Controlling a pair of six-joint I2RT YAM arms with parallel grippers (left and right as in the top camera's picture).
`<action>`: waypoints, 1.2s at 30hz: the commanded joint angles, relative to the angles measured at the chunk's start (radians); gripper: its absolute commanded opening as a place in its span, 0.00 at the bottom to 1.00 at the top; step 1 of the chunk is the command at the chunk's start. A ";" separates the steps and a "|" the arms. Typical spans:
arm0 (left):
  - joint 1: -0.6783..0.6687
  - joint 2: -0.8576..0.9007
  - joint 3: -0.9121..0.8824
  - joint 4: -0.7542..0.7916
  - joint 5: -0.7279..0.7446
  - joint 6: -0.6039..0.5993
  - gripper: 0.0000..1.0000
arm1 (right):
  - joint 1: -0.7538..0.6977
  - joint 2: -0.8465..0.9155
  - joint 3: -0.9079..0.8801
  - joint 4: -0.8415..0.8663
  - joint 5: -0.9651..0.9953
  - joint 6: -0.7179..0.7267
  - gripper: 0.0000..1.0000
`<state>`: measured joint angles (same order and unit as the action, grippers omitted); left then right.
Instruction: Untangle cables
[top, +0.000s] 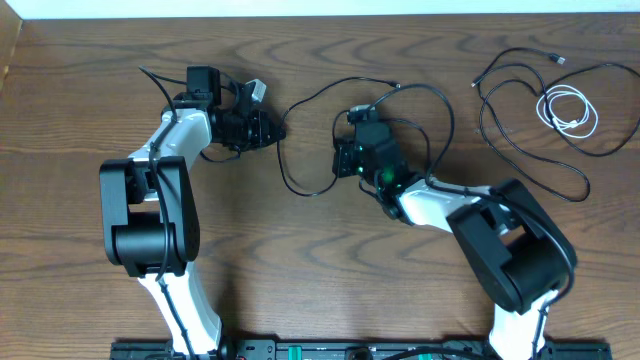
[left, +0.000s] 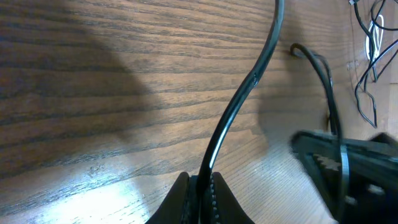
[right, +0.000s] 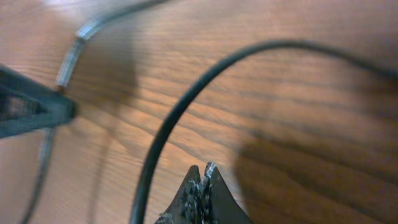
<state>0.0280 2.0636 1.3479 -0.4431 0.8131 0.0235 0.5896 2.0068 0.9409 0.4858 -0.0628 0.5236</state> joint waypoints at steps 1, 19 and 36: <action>-0.001 0.002 0.006 0.000 0.005 0.010 0.07 | 0.012 0.062 0.002 0.040 0.018 0.061 0.02; -0.013 0.002 0.006 -0.043 -0.244 0.009 0.07 | -0.084 0.077 0.047 -0.009 -0.400 0.022 0.37; -0.177 0.002 0.006 -0.092 -0.154 0.096 0.08 | -0.229 0.077 0.047 -0.174 -0.332 0.173 0.61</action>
<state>-0.1341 2.0636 1.3479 -0.5121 0.6456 0.0425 0.3729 2.0594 1.0080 0.3691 -0.4454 0.6254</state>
